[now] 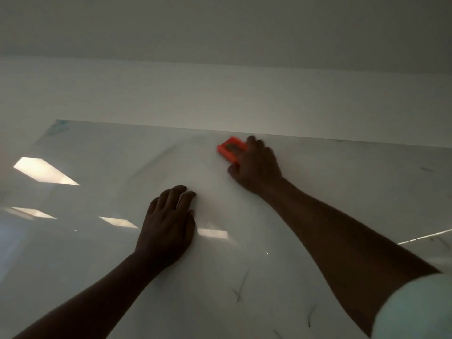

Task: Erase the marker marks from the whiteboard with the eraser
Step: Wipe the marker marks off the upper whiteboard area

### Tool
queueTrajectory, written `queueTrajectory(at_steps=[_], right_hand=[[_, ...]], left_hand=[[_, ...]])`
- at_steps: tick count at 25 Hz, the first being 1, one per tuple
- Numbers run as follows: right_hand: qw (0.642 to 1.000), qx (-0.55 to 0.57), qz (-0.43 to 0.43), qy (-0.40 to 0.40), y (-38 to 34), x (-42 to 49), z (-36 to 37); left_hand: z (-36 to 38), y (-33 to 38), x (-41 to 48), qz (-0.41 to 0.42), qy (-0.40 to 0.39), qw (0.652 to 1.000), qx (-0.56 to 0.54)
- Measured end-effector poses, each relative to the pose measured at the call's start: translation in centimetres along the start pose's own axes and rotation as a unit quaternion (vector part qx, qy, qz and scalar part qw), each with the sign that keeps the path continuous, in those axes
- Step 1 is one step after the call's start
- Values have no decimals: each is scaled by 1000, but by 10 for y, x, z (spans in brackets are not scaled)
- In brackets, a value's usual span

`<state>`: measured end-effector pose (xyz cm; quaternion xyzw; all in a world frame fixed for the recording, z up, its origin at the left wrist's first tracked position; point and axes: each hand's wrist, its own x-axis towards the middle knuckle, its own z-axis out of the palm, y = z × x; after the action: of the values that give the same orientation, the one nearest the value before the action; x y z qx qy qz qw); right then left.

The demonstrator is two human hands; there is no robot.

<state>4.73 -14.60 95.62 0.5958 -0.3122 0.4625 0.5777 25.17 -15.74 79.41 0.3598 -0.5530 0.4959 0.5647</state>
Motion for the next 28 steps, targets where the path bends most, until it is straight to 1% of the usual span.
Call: queueTrajectory(at_steps=[2,3,4,5,6,7,8,9,10,11,12,13,14,16,17,18,19,20,21,22,23,24,25,26,27,28], right_hand=[[989,3,148,22,1,13,2],[985,3,169,34,-11,14,5],[989,6,140,38,-24,9,6],[996,9,79,31,-29,1,6],[1000,11,5,18,-23,-7,5],[999,7,-43,2,-6,-12,1],[999,-1,-35,-12,14,-14,-6],[999,-14,28,-8,30,-17,-11],[993,-20,115,13,40,-20,-14],[983,-18,180,31,37,-29,-16],[980,-11,197,37,18,-46,-15],[985,3,168,40,-6,-70,-13],[993,29,108,29,-35,-105,-12],[995,92,-45,8,-84,-193,-14],[987,108,-115,-29,-97,-232,-21],[977,97,-179,-59,-96,-255,-30],[968,82,-226,-72,-81,-258,-38],[967,53,-242,-58,-60,-248,-41],[976,28,-214,-30,-36,-230,-44],[989,8,-147,-10,-11,-205,-48],[998,-12,-56,-6,12,-185,-51],[999,-20,29,-6,21,-173,-50],[996,-13,89,-5,13,-175,-45],[994,3,111,-8,-12,-189,-39],[996,32,81,-17,-46,-214,-33],[997,71,16,-27,-85,-246,-30]], left_hand=[[0,1,1,4,3,1000,2],[-1,1,1,4,3,1000,2],[0,1,1,5,4,1000,1],[0,0,1,7,5,1000,-1],[0,-1,1,8,6,1000,-3],[0,-1,0,7,10,1000,-5],[1,-2,0,8,14,1000,-3],[1,-2,0,9,15,1000,1],[2,-1,1,9,15,1000,3],[1,0,2,8,14,1000,4],[1,-1,2,6,14,1000,6],[0,0,4,6,13,1000,7],[0,0,3,4,12,1000,8],[-3,1,3,3,8,1000,11],[-4,2,2,2,4,1000,14],[-4,3,1,4,1,1000,18],[-5,4,1,5,-3,1000,23],[-5,5,0,7,-6,1000,26],[-5,6,-1,7,-8,1000,29],[-5,6,-1,6,-8,1000,29],[-5,7,-1,3,-9,1000,28],[-4,6,0,2,-9,1000,27],[-3,6,-1,-1,-8,1000,27],[-3,5,0,-3,-6,1000,27],[-2,6,-1,-4,-4,1000,29],[-2,5,-1,-2,-3,999,32]])
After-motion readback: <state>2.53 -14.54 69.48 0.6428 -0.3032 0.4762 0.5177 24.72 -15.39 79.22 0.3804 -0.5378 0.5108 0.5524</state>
